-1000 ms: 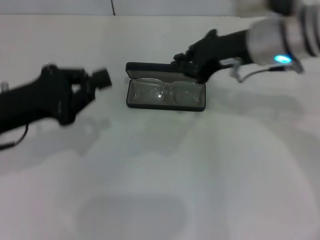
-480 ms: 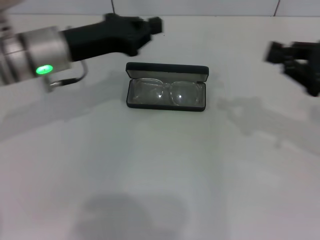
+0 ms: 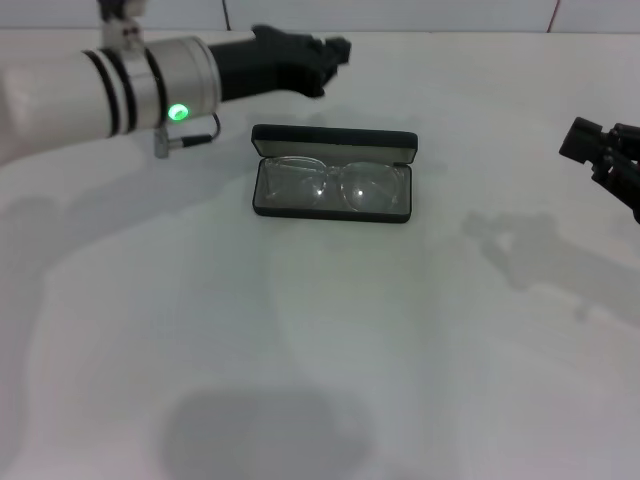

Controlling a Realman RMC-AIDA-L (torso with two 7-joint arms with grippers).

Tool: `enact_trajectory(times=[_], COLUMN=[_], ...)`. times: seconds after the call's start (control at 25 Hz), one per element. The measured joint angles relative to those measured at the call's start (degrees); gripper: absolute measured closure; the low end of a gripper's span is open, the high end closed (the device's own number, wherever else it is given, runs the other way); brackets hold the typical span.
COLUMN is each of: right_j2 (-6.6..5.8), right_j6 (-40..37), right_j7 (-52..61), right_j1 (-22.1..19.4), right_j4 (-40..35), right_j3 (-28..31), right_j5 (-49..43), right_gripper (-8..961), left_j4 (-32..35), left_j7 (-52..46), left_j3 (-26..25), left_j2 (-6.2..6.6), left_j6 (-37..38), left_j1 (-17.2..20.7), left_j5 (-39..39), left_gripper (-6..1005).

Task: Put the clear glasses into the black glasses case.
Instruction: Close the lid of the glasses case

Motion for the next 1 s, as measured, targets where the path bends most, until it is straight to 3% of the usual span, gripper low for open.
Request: enact_trajectory(times=[0.32, 1.0], right_j2=[0.13, 0.82], right_j6=[1.51, 3.92], right_j7=[0.01, -0.01], right_j1=[1.95, 4.89], right_j4=[2.61, 3.61], right_j3=[0.08, -0.13], right_j5=[-0.98, -4.32], right_gripper=[860, 856], left_j4=[-3.64, -6.43], left_j7=[0.44, 0.72], left_j3=[2.98, 3.26], left_j2=[-0.1, -0.15], left_j6=[-3.28, -5.09], left_j1=[-0.05, 1.22], left_j5=[-0.08, -0.11], left_gripper=[869, 861])
